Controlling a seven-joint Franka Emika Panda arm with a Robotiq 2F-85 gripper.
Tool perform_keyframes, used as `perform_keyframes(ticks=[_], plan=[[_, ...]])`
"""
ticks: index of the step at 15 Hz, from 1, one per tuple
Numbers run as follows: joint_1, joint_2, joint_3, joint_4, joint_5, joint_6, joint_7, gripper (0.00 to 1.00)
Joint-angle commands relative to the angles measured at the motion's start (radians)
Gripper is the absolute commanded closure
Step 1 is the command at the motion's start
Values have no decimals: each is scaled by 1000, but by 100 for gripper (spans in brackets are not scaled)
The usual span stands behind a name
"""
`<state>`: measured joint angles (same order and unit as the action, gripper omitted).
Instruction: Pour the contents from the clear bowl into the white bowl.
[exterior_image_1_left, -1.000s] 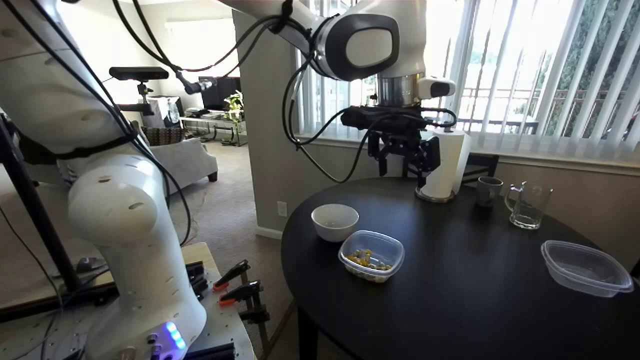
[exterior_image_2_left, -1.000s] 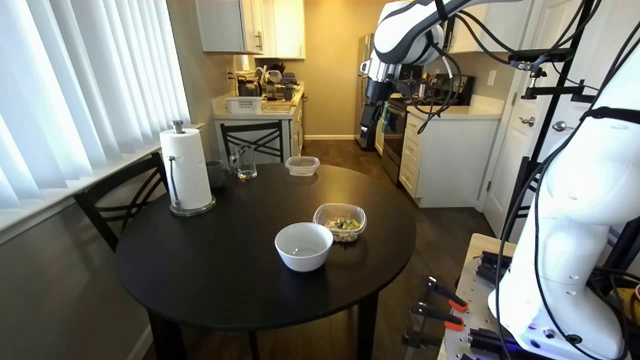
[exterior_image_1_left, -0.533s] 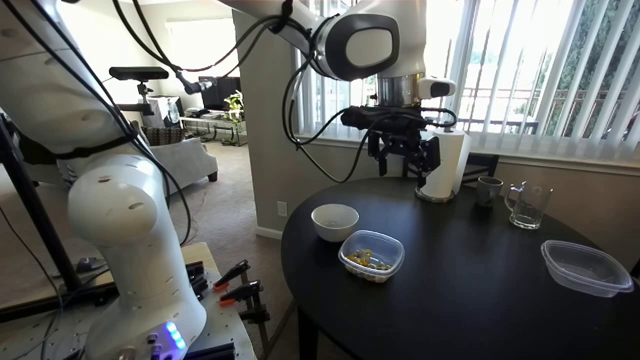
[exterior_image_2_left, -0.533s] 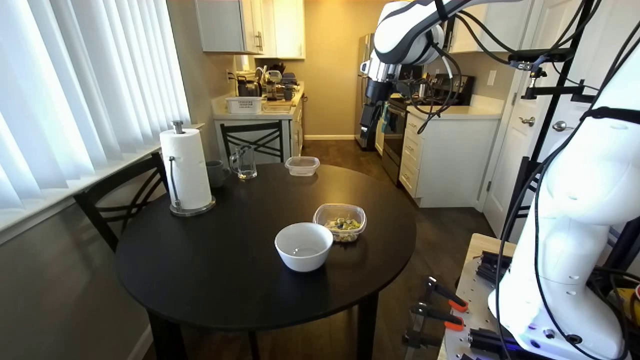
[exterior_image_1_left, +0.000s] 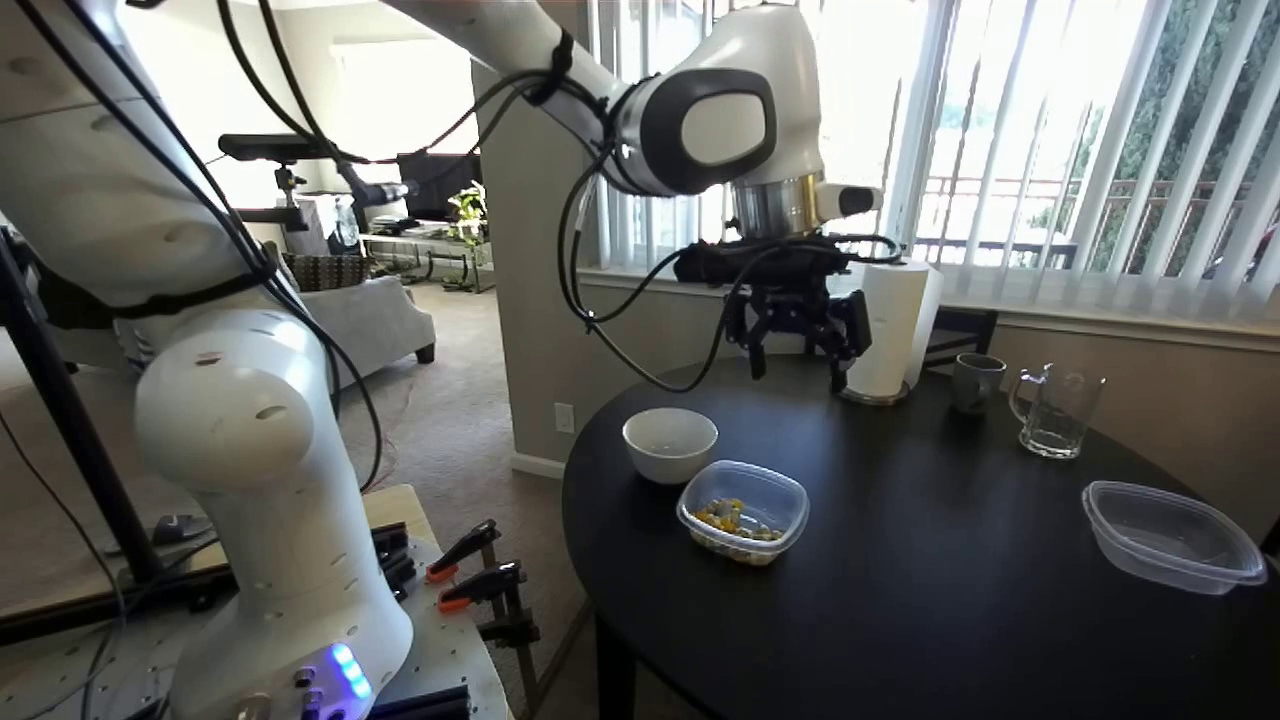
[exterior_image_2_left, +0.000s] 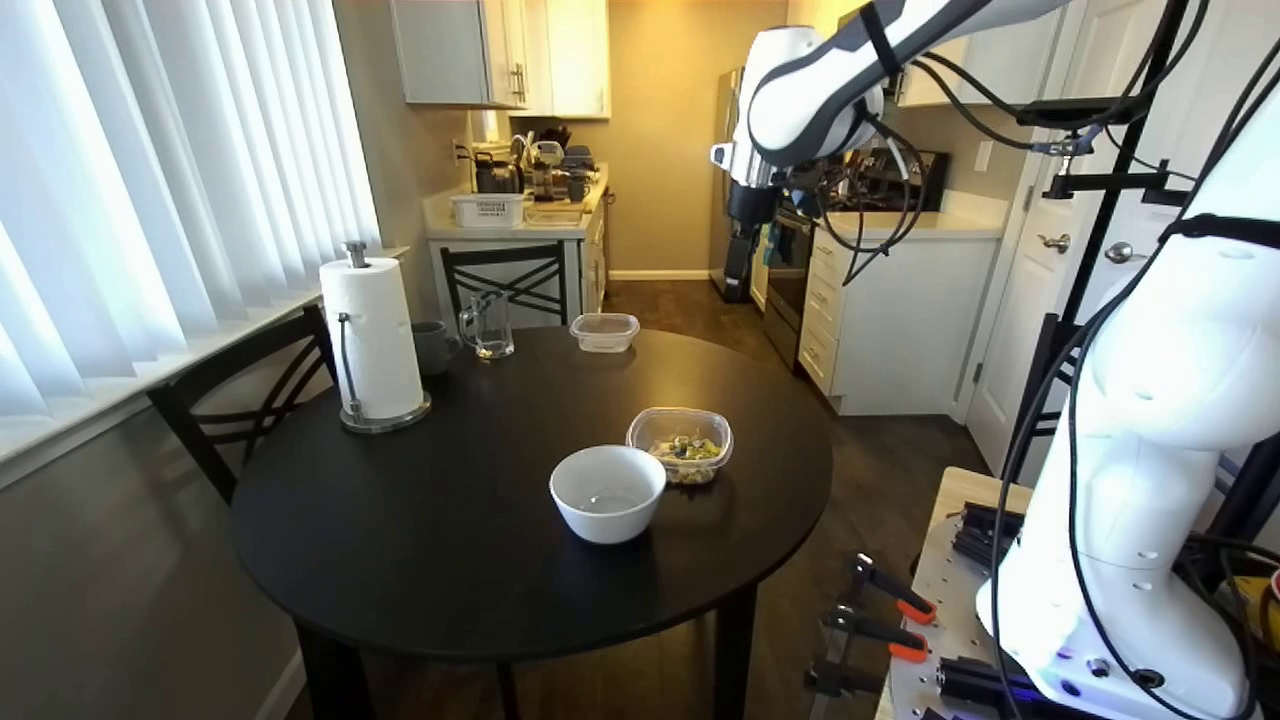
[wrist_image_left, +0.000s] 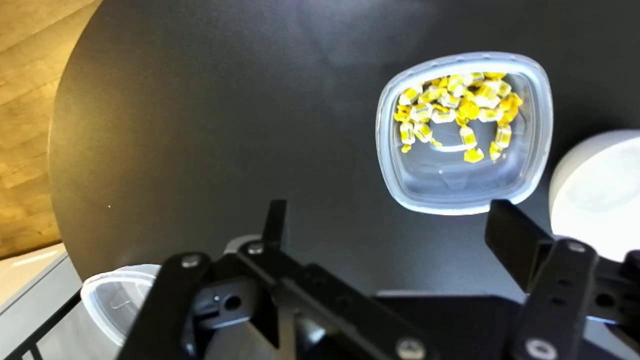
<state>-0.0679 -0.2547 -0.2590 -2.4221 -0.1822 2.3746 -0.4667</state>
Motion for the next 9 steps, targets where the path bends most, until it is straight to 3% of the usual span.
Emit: perform_keyframes(ticks=[1, 5, 7, 9], plan=[[-71, 59, 44, -138, -225, 198, 27, 0], [-144, 138, 41, -214, -478, 403, 98, 0], [-138, 142, 29, -250, -479, 458, 46, 0], [-111, 134, 30, -287, -408, 485, -40, 0]])
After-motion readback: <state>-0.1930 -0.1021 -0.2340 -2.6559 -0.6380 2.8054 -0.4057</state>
